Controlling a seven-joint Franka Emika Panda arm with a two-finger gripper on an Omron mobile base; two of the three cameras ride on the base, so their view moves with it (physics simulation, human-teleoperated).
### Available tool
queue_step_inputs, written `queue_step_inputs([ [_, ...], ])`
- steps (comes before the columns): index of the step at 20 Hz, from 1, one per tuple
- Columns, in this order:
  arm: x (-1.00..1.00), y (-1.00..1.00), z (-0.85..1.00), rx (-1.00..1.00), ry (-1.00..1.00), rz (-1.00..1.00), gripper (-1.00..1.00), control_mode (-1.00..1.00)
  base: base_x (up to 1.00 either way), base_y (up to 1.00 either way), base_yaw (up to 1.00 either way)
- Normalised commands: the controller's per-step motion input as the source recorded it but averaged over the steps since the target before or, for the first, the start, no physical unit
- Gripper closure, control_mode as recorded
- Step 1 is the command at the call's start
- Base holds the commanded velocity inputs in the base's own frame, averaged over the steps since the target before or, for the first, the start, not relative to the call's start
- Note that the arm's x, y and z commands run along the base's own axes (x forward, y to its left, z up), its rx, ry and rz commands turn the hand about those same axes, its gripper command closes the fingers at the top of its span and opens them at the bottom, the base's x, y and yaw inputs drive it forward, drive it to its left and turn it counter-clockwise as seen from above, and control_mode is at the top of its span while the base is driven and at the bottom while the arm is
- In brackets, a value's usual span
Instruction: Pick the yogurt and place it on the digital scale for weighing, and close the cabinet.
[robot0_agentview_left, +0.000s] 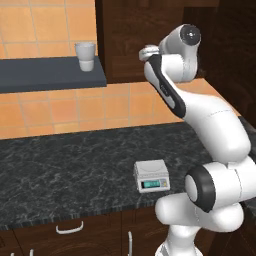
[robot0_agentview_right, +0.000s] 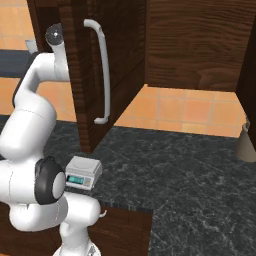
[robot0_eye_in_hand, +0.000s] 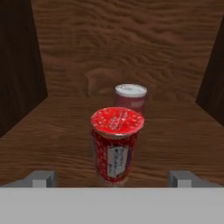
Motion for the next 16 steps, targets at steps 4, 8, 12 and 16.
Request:
queue_step_inputs([
  [4,0.10,0.00,-0.14,0.00,0.00,0.00,-1.00,-1.00,0.00,0.00,0.00],
  [8,0.09,0.00,-0.12,0.00,0.00,0.00,-1.00,-1.00,0.00,0.00,0.00],
  [12,0.24,0.00,-0.05,0.00,0.00,0.00,-1.00,-1.00,0.00,0.00,0.00],
  [16,0.23,0.00,0.00,0.00,0.00,0.00,-1.00,-1.00,0.00,0.00,0.00],
])
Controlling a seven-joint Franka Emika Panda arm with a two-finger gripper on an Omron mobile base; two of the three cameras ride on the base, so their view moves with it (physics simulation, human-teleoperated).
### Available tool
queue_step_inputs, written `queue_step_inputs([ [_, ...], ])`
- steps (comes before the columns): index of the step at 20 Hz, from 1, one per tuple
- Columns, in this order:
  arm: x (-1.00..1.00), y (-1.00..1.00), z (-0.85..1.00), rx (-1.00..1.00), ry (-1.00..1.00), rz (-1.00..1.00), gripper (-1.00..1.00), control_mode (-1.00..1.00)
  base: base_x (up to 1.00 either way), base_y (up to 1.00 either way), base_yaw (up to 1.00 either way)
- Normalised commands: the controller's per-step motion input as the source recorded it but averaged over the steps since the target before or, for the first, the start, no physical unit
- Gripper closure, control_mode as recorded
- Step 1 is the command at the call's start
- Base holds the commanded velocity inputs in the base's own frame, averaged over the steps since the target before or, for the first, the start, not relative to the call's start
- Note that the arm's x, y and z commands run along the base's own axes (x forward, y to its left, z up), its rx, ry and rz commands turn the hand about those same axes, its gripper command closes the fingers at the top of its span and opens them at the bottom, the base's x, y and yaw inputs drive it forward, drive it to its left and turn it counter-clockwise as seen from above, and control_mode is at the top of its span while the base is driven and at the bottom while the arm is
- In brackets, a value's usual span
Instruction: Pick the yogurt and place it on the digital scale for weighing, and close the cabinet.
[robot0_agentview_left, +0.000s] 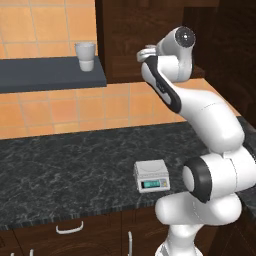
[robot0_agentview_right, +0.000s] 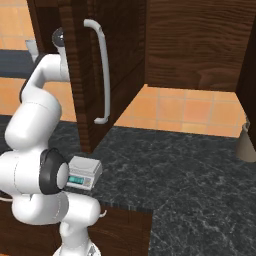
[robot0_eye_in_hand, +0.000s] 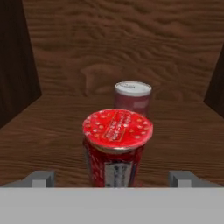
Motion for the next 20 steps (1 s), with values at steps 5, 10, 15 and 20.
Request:
queue_step_inputs([
  [5,0.20,0.00,-0.02,0.00,0.00,0.00,-1.00,-1.00,0.00,0.00,0.00],
  [10,0.16,0.00,-0.13,0.00,0.00,0.00,-1.00,-1.00,0.00,0.00,0.00],
  [15,0.10,0.00,-0.14,0.00,0.00,0.00,1.00,-1.00,0.00,0.00,0.00],
  [20,0.10,0.00,-0.01,0.00,0.00,-0.01,1.00,-1.00,0.00,0.00,0.00],
])
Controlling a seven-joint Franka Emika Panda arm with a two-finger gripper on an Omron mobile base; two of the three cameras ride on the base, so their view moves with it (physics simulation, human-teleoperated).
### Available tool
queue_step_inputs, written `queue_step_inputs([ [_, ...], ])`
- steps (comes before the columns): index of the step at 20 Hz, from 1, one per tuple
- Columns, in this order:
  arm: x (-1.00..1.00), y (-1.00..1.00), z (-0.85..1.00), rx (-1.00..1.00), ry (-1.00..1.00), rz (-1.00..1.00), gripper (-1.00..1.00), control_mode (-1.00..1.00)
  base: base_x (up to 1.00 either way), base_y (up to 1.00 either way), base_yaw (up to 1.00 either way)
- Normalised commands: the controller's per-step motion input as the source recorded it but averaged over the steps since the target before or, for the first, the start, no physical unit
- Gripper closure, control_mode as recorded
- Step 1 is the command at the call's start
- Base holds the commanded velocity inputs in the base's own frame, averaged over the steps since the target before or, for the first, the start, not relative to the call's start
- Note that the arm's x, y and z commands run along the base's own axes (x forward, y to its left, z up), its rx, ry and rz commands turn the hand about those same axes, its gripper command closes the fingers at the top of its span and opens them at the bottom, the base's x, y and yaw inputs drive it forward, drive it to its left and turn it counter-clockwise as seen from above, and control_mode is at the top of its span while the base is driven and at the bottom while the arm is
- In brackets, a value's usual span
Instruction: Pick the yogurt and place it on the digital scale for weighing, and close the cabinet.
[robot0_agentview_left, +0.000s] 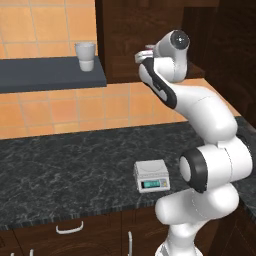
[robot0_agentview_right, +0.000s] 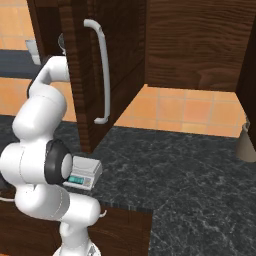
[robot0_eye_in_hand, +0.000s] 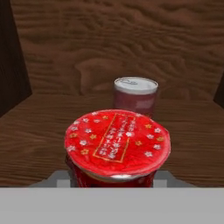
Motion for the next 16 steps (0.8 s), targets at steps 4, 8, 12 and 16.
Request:
queue_step_inputs([
  [4,-0.04,0.00,0.00,0.01,0.00,0.00,1.00,-1.00,0.00,0.00,0.00],
  [8,-0.72,0.17,0.00,0.02,-0.12,-0.01,1.00,-1.00,0.00,0.00,0.00],
  [12,-0.95,0.68,0.00,0.00,-0.15,0.00,1.00,-1.00,0.00,0.00,0.00],
  [16,-1.00,0.33,0.00,0.00,-0.06,0.00,1.00,-1.00,0.00,0.00,0.00],
])
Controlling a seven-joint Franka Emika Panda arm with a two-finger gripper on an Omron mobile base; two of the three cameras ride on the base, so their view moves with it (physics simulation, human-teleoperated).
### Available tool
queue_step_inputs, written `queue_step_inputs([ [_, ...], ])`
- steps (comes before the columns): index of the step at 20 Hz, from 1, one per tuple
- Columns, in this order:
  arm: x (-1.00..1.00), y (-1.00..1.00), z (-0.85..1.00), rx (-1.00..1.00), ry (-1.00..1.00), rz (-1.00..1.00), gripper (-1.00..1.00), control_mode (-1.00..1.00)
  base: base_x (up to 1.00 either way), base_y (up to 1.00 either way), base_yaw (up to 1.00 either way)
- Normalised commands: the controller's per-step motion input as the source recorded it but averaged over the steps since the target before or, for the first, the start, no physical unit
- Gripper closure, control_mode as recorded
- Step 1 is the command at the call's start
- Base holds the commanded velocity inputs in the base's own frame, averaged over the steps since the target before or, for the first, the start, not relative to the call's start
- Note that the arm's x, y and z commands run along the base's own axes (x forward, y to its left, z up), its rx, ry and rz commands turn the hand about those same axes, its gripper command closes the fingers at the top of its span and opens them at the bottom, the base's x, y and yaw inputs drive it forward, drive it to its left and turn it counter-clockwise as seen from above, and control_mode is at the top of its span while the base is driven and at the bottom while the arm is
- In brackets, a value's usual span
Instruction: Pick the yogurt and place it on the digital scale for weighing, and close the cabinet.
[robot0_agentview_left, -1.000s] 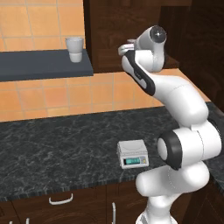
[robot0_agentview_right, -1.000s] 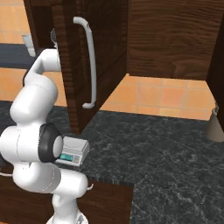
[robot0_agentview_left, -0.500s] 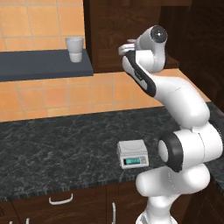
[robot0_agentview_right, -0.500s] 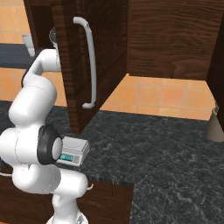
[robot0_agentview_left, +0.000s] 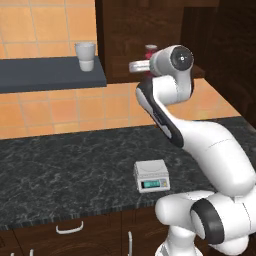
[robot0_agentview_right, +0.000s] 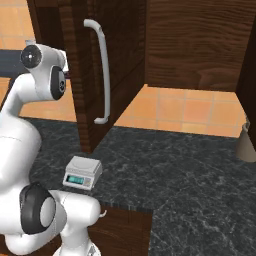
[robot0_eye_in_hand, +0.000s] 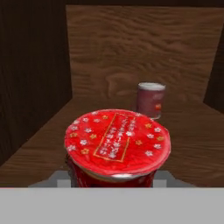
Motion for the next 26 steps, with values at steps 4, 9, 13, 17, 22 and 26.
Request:
queue_step_inputs([
  [4,-1.00,0.13,-0.04,0.02,-0.01,-0.06,1.00,-1.00,0.00,0.00,0.00],
  [9,-1.00,0.00,-0.22,0.04,0.01,-0.12,1.00,-1.00,0.00,0.00,0.00],
  [13,-0.39,0.00,-0.59,-0.01,0.18,-0.01,1.00,-1.00,0.00,0.00,0.00],
  [17,0.00,-0.10,-0.80,-0.01,0.25,0.13,1.00,-1.00,0.00,0.00,0.00],
  [22,0.00,-0.16,-0.75,0.00,0.30,0.18,1.00,-1.00,0.00,0.00,0.00],
  [26,0.01,-0.03,-0.51,0.04,0.25,0.19,1.00,-1.00,0.00,0.00,0.00],
])
